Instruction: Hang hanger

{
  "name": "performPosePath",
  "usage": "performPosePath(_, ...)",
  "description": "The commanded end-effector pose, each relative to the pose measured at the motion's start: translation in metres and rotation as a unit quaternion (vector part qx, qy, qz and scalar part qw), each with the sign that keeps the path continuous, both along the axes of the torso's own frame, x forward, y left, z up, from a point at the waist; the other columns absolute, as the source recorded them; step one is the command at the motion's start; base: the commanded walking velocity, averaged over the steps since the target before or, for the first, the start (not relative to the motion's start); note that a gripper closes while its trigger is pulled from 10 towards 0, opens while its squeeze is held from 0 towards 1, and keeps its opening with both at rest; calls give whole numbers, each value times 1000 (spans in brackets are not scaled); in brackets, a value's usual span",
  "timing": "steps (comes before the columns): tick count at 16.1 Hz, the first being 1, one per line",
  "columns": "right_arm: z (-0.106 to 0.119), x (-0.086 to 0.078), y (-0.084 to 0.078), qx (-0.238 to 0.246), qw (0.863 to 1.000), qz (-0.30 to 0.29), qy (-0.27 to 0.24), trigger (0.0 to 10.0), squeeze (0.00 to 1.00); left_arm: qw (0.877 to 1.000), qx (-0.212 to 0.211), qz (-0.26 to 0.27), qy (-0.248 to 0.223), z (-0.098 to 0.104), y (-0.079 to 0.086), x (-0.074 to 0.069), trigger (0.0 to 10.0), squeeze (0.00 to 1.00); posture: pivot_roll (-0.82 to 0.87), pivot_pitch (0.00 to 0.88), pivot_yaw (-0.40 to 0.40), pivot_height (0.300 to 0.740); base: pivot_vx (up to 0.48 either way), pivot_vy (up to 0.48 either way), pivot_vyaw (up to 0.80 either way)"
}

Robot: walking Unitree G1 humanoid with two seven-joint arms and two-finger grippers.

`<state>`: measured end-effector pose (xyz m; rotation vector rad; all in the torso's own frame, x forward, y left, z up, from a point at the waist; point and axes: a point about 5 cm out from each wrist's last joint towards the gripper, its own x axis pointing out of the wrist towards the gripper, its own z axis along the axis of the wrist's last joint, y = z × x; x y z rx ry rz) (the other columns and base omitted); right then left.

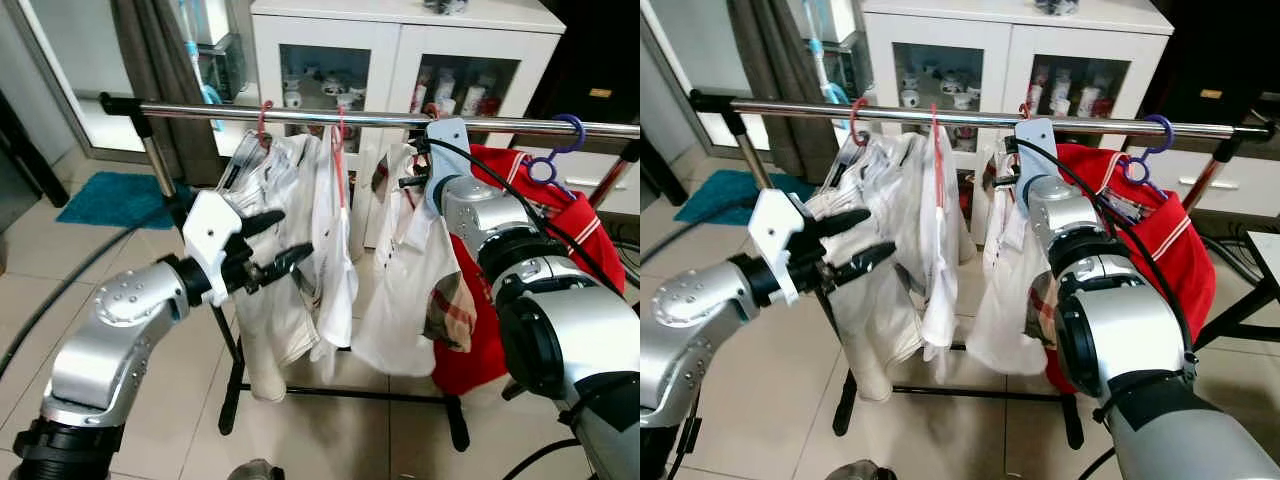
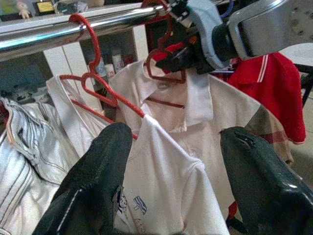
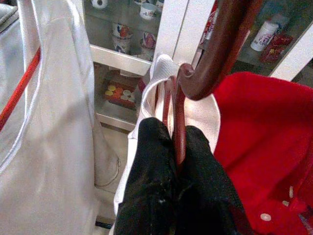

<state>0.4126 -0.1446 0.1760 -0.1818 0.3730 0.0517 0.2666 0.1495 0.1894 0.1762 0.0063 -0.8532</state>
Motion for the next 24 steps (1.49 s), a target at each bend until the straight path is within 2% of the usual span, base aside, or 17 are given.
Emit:
performPosePath(1,7,2,0,-4,1000,-4,0,10000,0,1000,5,-6,-5,6,1,-2,10000,0,46,9,-30,740,0,0,0)
performPosePath(10,-10,-3,0,2,1000,-15,22,10000,0,1000,18,-4,12,6,4,-10,10000,0,59,62,-27,740,0,0,0)
performPosePath(11,-8,-2,0,6,1000,-14,9,10000,455,1000,13,4,4,8,5,-8,10000,0,59,61,-26,740,0,0,0)
performPosePath(12,-6,-1,0,9,1000,-15,-3,10000,1000,1000,7,12,-3,11,6,-6,10000,0,56,55,-19,740,0,0,0)
performPosePath(14,1,1,2,5,1000,-10,-16,10000,1000,1000,8,22,-6,10,6,-5,10000,0,52,40,-15,740,0,0,0)
performPosePath(16,16,5,4,8,999,3,-40,10000,1000,998,15,62,1,5,7,2,10000,0,42,24,-7,740,0,0,0)
performPosePath(18,23,6,5,18,999,17,-48,10000,1000,997,10,70,9,0,5,3,10000,0,25,6,2,740,0,0,0)
performPosePath(21,29,4,-2,21,997,48,-54,10000,1000,996,-5,92,20,-12,3,6,10000,0,-4,0,24,740,0,0,0)
performPosePath(23,33,-7,-13,41,994,76,-73,10000,1000,992,-2,123,28,-24,4,9,10000,0,-28,0,36,740,0,0,0)
performPosePath(24,30,-26,-18,51,990,101,-84,10000,1000,988,-5,149,31,-30,5,10,10000,0,-41,0,41,740,0,0,0)
